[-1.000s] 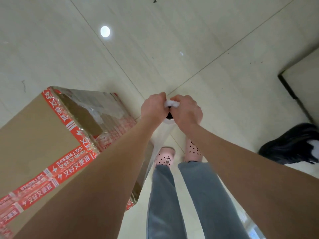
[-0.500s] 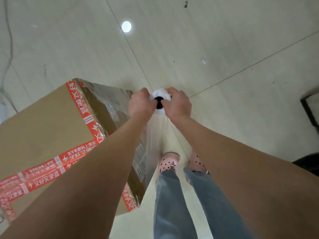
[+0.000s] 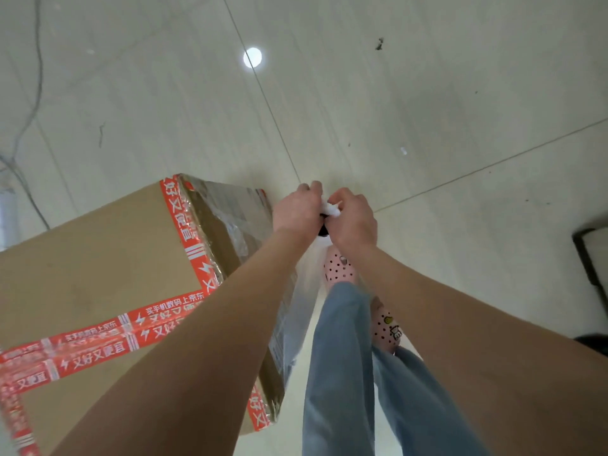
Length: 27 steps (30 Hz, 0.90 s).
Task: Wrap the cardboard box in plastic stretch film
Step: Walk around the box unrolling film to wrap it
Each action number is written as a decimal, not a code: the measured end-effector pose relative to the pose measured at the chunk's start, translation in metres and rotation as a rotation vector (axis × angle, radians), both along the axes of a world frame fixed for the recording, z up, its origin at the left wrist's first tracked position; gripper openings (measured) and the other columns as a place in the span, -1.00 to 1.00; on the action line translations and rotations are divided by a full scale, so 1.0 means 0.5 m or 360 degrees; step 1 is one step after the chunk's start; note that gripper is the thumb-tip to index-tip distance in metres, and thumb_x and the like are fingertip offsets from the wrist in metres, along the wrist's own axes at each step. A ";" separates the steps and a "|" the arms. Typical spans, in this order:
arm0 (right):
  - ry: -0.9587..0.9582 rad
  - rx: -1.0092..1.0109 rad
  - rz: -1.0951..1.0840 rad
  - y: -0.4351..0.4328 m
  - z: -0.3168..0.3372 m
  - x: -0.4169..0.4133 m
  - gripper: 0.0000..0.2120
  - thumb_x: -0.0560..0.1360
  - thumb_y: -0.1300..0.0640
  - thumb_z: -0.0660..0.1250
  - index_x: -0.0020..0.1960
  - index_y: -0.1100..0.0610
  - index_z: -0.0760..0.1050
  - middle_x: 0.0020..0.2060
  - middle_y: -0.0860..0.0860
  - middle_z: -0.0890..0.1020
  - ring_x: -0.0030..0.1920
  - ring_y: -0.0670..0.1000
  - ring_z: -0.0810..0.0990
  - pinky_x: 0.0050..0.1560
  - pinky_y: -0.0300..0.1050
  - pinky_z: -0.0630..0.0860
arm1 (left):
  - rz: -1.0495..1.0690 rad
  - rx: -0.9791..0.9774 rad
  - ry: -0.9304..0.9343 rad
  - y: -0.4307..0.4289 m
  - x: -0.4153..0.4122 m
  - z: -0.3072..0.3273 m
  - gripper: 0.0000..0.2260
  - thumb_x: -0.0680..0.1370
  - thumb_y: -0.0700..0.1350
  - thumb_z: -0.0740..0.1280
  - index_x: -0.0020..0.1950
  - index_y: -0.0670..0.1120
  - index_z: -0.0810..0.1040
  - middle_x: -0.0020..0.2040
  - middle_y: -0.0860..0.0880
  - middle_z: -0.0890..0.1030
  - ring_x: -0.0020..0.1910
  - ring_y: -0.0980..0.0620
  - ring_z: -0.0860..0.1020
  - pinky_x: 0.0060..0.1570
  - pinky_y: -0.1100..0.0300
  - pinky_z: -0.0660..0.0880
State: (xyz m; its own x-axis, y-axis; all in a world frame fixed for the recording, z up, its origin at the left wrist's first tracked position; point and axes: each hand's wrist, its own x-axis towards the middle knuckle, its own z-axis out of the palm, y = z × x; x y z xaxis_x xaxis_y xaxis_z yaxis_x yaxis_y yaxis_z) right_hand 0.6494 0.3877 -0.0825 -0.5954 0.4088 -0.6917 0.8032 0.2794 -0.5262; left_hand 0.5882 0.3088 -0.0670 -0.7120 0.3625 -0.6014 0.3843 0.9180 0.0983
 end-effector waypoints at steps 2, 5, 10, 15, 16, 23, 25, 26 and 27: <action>0.0029 0.0056 0.0086 0.003 0.001 -0.014 -0.85 0.46 0.19 0.25 -0.03 -0.04 0.44 -0.03 -0.01 0.47 -0.21 0.05 0.51 -0.39 -0.19 0.27 | -0.0089 0.0044 0.0024 0.013 -0.014 -0.002 -0.80 0.51 -0.15 0.27 0.11 -0.14 0.43 0.02 -0.11 0.51 -0.06 -0.17 0.55 -0.31 0.09 0.29; 0.0081 0.0109 0.0087 0.007 0.000 -0.029 -0.87 0.47 0.19 0.25 0.00 0.05 0.43 -0.02 -0.01 0.51 -0.15 0.06 0.52 -0.21 -0.10 0.36 | -0.0092 0.0060 0.0006 0.016 -0.039 -0.005 -0.90 0.52 -0.16 0.24 0.01 -0.14 0.43 -0.04 -0.11 0.51 -0.12 -0.15 0.53 -0.31 0.10 0.30; -0.0013 0.0033 -0.0120 0.005 -0.001 -0.038 -0.75 0.43 0.17 0.32 0.09 0.08 0.38 0.03 -0.01 0.41 -0.26 -0.04 0.43 -0.37 -0.23 0.25 | 0.0148 0.0055 -0.0079 0.001 -0.068 -0.013 -0.91 0.46 -0.18 0.27 -0.09 -0.13 0.38 -0.18 -0.09 0.46 -0.22 -0.12 0.46 -0.33 0.13 0.32; -0.0014 0.0024 -0.0062 0.003 0.005 -0.091 -0.80 0.42 0.19 0.31 0.02 0.04 0.42 0.00 0.01 0.46 -0.19 0.03 0.49 -0.33 -0.20 0.31 | 0.0555 0.0155 -0.0124 -0.021 -0.098 -0.017 -0.88 0.43 -0.14 0.30 -0.11 -0.13 0.40 -0.20 -0.08 0.49 -0.22 -0.11 0.46 -0.34 0.15 0.32; -0.0009 0.0038 -0.0027 0.003 0.007 -0.108 -0.81 0.42 0.21 0.30 0.01 0.05 0.43 0.00 0.02 0.48 -0.17 0.05 0.52 -0.29 -0.16 0.36 | 0.0599 0.0168 -0.0122 -0.025 -0.106 -0.017 -0.88 0.43 -0.13 0.31 -0.13 -0.13 0.38 -0.22 -0.07 0.49 -0.23 -0.10 0.45 -0.36 0.15 0.30; 0.0053 0.0077 0.0022 -0.025 0.006 -0.176 -0.75 0.43 0.20 0.33 0.09 0.06 0.42 0.07 0.00 0.44 -0.19 0.02 0.48 -0.21 -0.12 0.36 | 0.0937 0.0192 -0.0187 -0.065 -0.147 -0.019 -0.81 0.43 -0.06 0.35 -0.13 -0.16 0.43 -0.31 -0.03 0.49 -0.27 -0.08 0.48 -0.43 0.17 0.31; -0.0033 0.0084 0.0014 -0.024 0.007 -0.183 -0.73 0.43 0.16 0.35 0.10 0.03 0.40 0.08 0.00 0.43 -0.16 0.05 0.52 -0.19 -0.11 0.37 | 0.0954 0.0163 -0.0246 -0.063 -0.153 -0.018 -0.79 0.44 -0.04 0.34 -0.10 -0.15 0.42 -0.23 -0.08 0.54 -0.22 -0.10 0.53 -0.40 0.17 0.36; -0.0046 0.0085 0.0030 -0.021 0.008 -0.187 -0.74 0.42 0.17 0.34 0.09 0.03 0.40 0.07 0.00 0.43 -0.15 0.06 0.53 -0.20 -0.11 0.38 | 0.0895 0.0127 -0.0236 -0.060 -0.157 -0.018 -0.78 0.44 -0.04 0.35 -0.09 -0.14 0.39 -0.23 -0.07 0.52 -0.24 -0.08 0.51 -0.43 0.17 0.31; -0.0043 0.0083 0.0054 -0.018 0.009 -0.191 -0.75 0.42 0.18 0.33 0.06 0.03 0.41 0.06 0.01 0.44 -0.17 0.07 0.53 -0.22 -0.11 0.38 | 0.0804 0.0091 -0.0201 -0.056 -0.162 -0.017 -0.77 0.45 -0.05 0.35 -0.08 -0.14 0.37 -0.23 -0.05 0.48 -0.26 -0.06 0.47 -0.45 0.16 0.26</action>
State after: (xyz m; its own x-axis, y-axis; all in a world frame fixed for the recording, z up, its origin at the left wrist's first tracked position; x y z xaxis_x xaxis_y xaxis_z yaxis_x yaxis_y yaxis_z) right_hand 0.5537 0.3789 -0.0779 -0.5911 0.4243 -0.6860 0.8063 0.3332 -0.4886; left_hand 0.5073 0.2807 -0.0755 -0.7295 0.0275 -0.6834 -0.1229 0.9777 0.1706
